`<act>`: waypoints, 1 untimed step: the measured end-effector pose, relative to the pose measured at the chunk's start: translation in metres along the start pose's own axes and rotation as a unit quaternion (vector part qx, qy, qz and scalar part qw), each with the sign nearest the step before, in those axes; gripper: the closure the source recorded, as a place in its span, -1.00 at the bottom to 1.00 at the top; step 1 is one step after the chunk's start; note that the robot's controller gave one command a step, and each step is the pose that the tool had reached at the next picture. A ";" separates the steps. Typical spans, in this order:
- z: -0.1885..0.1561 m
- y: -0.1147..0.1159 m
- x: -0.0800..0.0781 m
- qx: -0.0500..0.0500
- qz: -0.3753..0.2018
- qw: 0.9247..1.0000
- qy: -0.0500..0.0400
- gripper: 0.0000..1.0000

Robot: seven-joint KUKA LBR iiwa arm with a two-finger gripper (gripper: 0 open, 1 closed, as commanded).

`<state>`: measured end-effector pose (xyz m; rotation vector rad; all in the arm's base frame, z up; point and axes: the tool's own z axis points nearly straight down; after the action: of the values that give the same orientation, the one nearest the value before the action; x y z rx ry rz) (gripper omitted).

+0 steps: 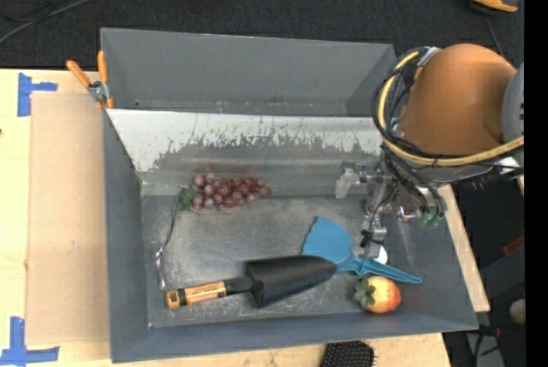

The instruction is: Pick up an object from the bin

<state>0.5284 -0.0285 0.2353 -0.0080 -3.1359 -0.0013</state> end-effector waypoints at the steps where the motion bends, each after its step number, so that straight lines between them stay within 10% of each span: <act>1: -0.002 0.000 -0.001 0.000 -0.001 1.000 -0.002 -1.00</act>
Offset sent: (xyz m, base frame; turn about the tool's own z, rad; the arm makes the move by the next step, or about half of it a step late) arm -0.0416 0.0197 -0.1307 -0.1546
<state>0.5295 -0.0284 0.2371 -0.0064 -3.1404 -0.0007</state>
